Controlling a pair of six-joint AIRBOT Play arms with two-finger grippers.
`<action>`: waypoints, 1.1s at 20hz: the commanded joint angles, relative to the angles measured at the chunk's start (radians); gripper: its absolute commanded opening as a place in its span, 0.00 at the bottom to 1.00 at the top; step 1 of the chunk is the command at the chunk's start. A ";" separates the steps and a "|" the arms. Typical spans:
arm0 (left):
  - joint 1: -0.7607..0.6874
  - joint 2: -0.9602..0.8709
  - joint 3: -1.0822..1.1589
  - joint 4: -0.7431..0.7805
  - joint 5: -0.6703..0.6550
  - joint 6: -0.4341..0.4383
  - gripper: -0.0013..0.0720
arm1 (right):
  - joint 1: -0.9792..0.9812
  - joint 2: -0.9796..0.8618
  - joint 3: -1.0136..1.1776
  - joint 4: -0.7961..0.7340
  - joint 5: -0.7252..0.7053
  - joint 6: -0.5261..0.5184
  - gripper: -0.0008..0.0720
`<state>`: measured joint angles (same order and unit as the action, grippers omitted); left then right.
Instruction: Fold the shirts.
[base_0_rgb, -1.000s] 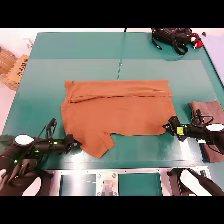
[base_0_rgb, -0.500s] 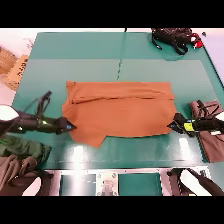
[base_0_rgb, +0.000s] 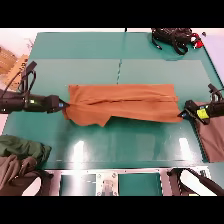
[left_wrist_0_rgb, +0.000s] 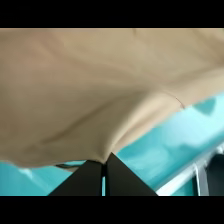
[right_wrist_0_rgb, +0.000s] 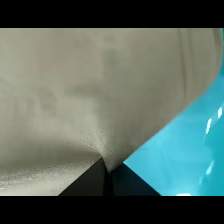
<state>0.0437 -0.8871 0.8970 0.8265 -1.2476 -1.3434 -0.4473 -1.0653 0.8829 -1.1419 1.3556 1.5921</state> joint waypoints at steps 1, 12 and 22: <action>0.001 -0.113 0.069 -0.003 0.071 0.042 0.05 | 0.033 -0.129 0.145 0.016 0.006 0.001 0.04; 0.001 -0.793 0.584 -0.095 0.234 0.062 0.64 | 0.138 -0.810 0.796 0.098 -0.149 0.002 0.23; 0.045 -0.827 0.682 -0.116 0.139 0.063 0.45 | -0.048 -0.877 0.930 0.041 0.171 -0.116 0.53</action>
<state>0.0792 -1.7065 1.5501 0.7059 -0.9977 -1.2819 -0.4355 -1.9350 1.8050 -1.0771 1.3651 1.5379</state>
